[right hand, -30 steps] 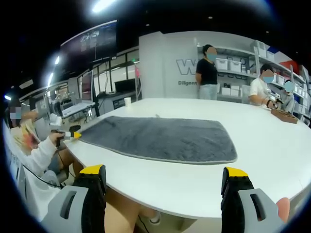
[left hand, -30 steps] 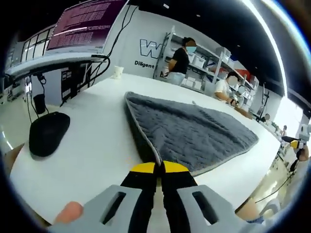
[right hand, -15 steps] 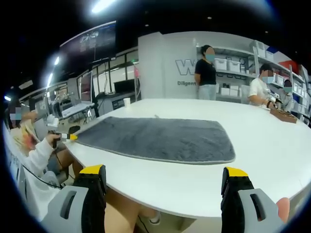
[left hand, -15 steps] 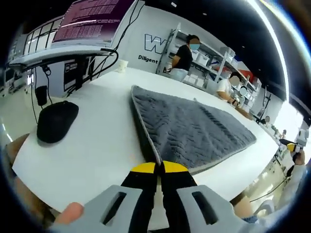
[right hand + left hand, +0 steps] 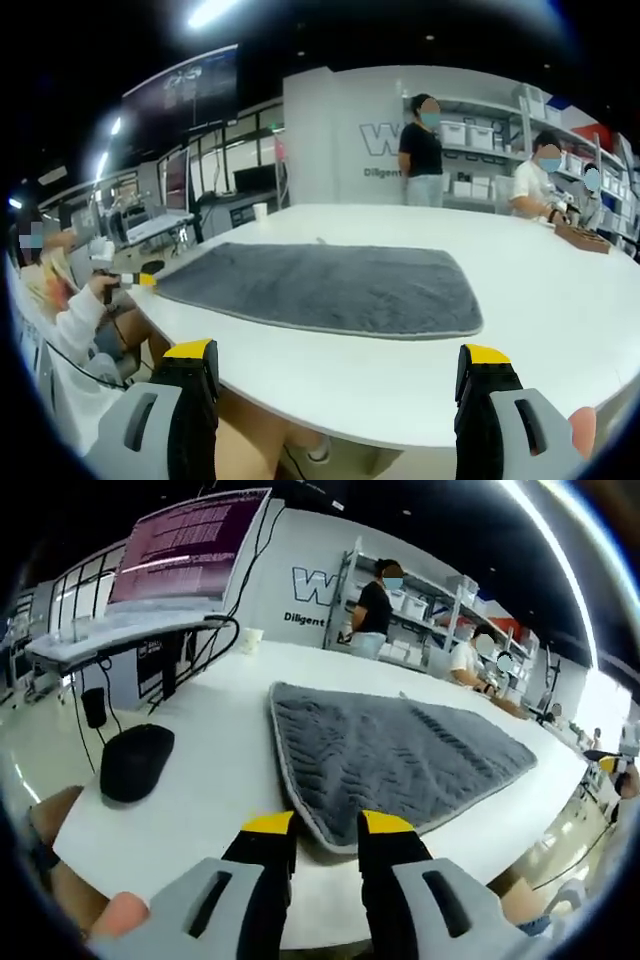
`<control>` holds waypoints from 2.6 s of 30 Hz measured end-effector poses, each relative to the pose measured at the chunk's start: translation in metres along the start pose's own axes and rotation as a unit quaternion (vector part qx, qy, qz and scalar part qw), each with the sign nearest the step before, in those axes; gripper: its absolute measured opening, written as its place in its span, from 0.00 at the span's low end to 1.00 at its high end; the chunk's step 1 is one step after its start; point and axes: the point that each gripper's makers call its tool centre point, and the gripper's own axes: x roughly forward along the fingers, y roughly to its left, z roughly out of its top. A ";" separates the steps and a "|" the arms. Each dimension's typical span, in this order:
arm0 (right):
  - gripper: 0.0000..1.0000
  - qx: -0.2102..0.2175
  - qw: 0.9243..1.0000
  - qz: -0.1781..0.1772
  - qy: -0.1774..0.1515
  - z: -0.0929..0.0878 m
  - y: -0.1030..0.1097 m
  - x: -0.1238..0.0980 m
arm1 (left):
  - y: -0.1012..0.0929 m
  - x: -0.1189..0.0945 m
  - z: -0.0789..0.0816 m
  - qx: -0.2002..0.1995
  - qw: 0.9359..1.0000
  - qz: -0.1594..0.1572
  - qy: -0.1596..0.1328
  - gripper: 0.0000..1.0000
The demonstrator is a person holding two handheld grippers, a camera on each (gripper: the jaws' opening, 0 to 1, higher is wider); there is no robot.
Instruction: Open the folded towel by lifting each exposed corner and separating the folded layers until the towel lies flat within the target outline without major curled edges
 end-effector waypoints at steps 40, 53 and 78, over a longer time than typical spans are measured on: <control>0.99 0.018 0.995 -0.073 0.064 -0.022 -0.057 0.034 | -0.041 -0.016 0.049 0.068 0.992 -0.103 -0.040 1.00; 0.99 0.082 0.992 -0.085 0.037 -0.029 -0.095 0.061 | -0.041 -0.023 0.045 0.058 0.989 -0.129 -0.035 1.00; 0.99 0.031 0.996 -0.076 0.047 -0.060 -0.076 0.034 | -0.066 -0.034 0.032 0.098 0.987 -0.127 0.013 1.00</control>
